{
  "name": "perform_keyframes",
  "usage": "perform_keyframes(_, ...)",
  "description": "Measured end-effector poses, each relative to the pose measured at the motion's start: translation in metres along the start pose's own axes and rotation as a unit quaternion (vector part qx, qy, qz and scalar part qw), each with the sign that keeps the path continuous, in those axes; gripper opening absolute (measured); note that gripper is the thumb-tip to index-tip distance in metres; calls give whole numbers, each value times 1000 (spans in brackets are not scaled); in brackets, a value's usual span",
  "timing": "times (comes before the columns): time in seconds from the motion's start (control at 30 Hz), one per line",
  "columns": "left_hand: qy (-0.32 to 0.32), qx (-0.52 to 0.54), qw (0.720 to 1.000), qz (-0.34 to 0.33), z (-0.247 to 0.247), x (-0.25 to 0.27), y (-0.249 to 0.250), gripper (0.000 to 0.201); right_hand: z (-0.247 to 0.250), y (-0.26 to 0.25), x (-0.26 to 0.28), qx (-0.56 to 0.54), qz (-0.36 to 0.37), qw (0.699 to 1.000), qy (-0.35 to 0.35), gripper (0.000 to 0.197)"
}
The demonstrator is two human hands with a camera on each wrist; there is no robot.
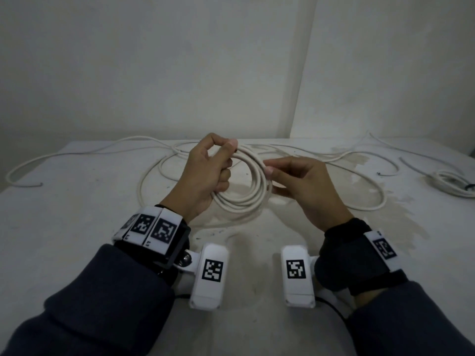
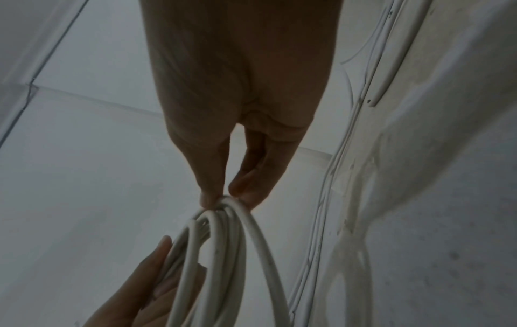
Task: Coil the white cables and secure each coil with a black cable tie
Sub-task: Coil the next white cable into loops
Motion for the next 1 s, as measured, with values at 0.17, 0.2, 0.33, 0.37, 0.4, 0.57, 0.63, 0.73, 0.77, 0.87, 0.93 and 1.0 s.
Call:
perform_keyframes(0.17,14,1,1000,13,-1,-3,-7,26,-3,8,0,5,-63,997,-50,18)
perform_keyframes(0.2,17,5,1000,16,-1,-3,-8,26,-3,8,0,12,-70,996,-55,19)
perform_keyframes(0.33,31,34,998,30,-1,-3,-10,29,-6,9,3,35,-128,988,-79,5)
perform_keyframes(0.37,34,36,998,35,0,-3,-11,29,-6,10,3,55,-123,987,-88,10)
perform_keyframes(0.4,33,33,998,43,1,-3,-12,29,-5,9,2,87,-98,988,-86,15)
perform_keyframes(0.57,-54,-79,992,84,-8,2,-17,22,14,6,-7,157,30,985,63,24)
perform_keyframes(0.63,-80,-118,985,92,-15,5,-19,20,17,6,-7,107,28,988,110,22)
perform_keyframes(0.73,-96,-155,979,93,-19,6,-19,20,19,6,-7,97,42,983,147,23)
perform_keyframes(0.77,-98,-160,978,92,-18,5,-19,20,19,6,-8,104,52,981,155,24)
perform_keyframes(0.87,-83,-157,981,83,-15,5,-18,20,20,6,-8,101,52,977,180,24)
perform_keyframes(0.93,-50,-116,990,69,-11,3,-17,20,20,6,-6,65,12,984,164,22)
perform_keyframes(1.0,-7,-44,997,56,-4,0,-14,23,15,6,-3,29,-40,994,96,17)
Point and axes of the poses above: each hand's wrist, its own x-axis away from the middle knuckle, its own z-axis out of the back of the hand, y = z × x, the point moved 3 cm from there along -x, towards the middle knuckle, and after that the axes turned 14 degrees about z, right-handed, at the moved point
